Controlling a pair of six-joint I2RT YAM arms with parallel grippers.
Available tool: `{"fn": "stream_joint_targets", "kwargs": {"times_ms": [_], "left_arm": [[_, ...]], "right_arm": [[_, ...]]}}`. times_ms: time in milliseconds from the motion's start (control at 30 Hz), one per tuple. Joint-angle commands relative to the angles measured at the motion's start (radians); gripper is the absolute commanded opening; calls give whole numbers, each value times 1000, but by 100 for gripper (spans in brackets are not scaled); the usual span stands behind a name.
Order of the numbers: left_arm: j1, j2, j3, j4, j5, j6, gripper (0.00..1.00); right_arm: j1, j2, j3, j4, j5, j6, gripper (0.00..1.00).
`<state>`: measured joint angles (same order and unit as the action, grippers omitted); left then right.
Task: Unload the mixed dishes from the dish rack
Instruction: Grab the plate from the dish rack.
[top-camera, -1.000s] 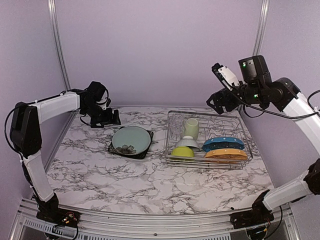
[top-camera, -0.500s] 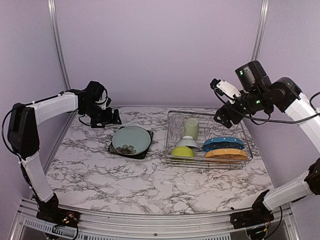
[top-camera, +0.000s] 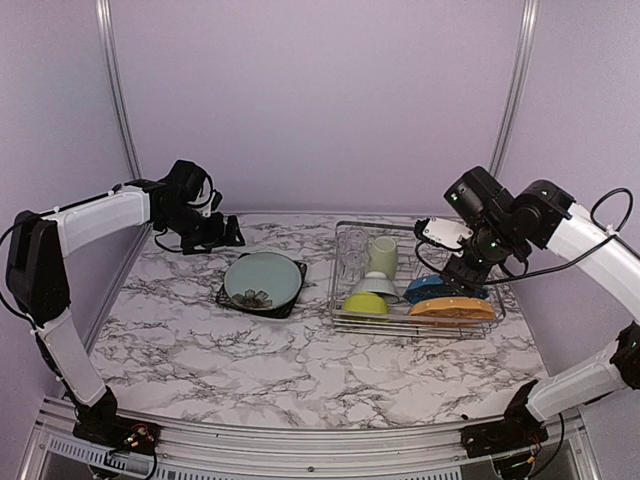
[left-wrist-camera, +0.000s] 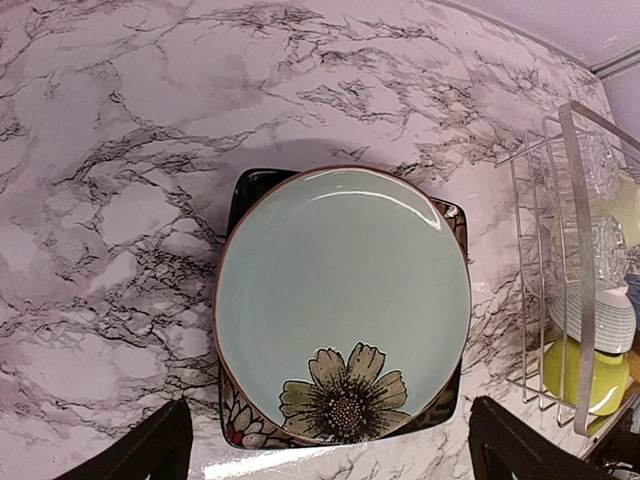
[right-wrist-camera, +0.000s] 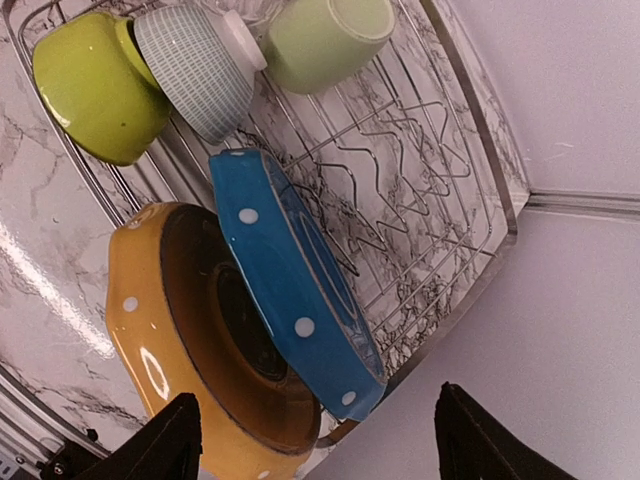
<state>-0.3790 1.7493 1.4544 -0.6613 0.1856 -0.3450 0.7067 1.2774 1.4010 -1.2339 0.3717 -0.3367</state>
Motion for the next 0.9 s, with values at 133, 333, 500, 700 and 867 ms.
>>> {"fn": "stream_joint_targets", "kwargs": {"times_ms": [133, 333, 500, 700, 867], "left_arm": [[-6, -33, -16, 58, 37, -35, 99], [-8, -28, -11, 66, 44, -42, 99], [-9, -25, -12, 68, 44, -40, 99], [-8, -9, 5, 79, 62, -39, 99], [-9, -3, 1, 89, 61, -37, 99]], "right_arm": [[8, -15, -83, 78, 99, -111, 71], [8, -6, -145, 146, 156, -188, 62], [-4, 20, -183, 195, 168, -243, 57], [-56, 44, -218, 261, 126, -295, 53], [-86, 64, -250, 277, 69, -362, 52]]}}
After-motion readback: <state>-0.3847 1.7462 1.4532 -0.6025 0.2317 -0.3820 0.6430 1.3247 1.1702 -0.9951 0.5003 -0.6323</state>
